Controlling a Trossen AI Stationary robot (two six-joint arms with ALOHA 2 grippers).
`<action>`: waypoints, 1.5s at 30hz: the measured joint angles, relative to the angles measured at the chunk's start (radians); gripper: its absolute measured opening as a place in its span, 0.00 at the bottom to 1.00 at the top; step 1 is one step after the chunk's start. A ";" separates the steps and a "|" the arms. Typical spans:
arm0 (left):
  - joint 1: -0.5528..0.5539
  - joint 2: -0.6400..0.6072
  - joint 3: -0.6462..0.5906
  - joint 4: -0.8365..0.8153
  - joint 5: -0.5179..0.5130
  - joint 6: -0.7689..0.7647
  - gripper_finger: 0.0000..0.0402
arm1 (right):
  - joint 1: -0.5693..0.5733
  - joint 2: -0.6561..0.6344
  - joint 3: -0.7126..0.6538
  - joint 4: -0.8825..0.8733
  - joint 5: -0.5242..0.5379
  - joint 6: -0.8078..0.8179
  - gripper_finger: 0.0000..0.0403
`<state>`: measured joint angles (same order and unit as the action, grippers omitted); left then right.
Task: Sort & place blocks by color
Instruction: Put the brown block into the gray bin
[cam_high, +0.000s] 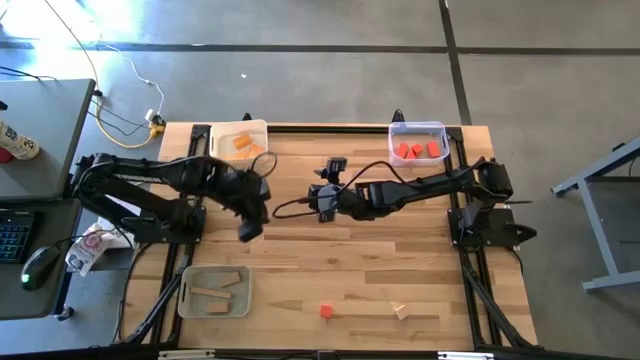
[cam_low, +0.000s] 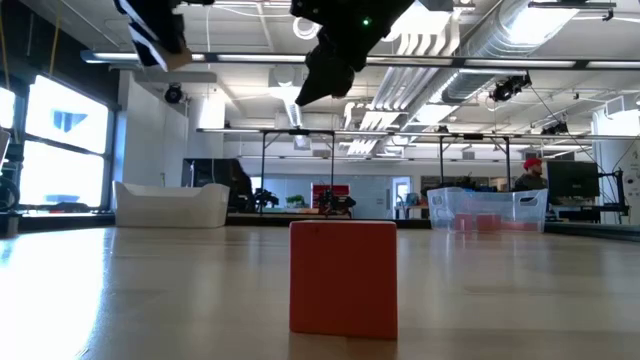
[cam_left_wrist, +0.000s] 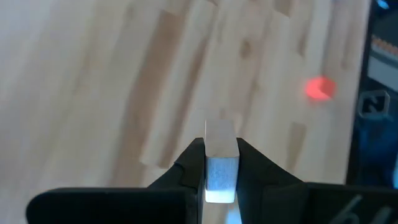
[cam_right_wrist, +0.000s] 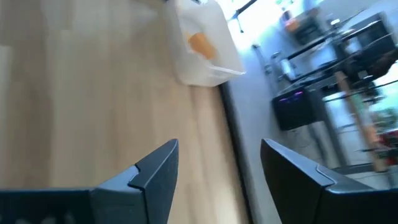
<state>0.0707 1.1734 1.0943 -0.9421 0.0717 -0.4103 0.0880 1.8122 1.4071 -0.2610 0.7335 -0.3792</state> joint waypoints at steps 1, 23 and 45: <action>-0.025 -0.001 0.000 -0.008 0.001 -0.017 0.09 | 0.001 0.000 0.000 -0.018 -0.018 0.023 0.53; -0.610 -0.002 -0.055 -0.096 -0.175 -0.525 0.09 | 0.095 0.000 0.000 -0.204 -0.711 0.506 0.53; -0.767 -0.002 -0.271 0.103 -0.137 -0.690 0.09 | 0.285 0.000 0.000 -0.341 -0.745 0.789 0.53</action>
<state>-0.6960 1.1713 0.8230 -0.8386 -0.0655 -1.1005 0.3726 1.8122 1.4071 -0.6019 -0.0115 0.4093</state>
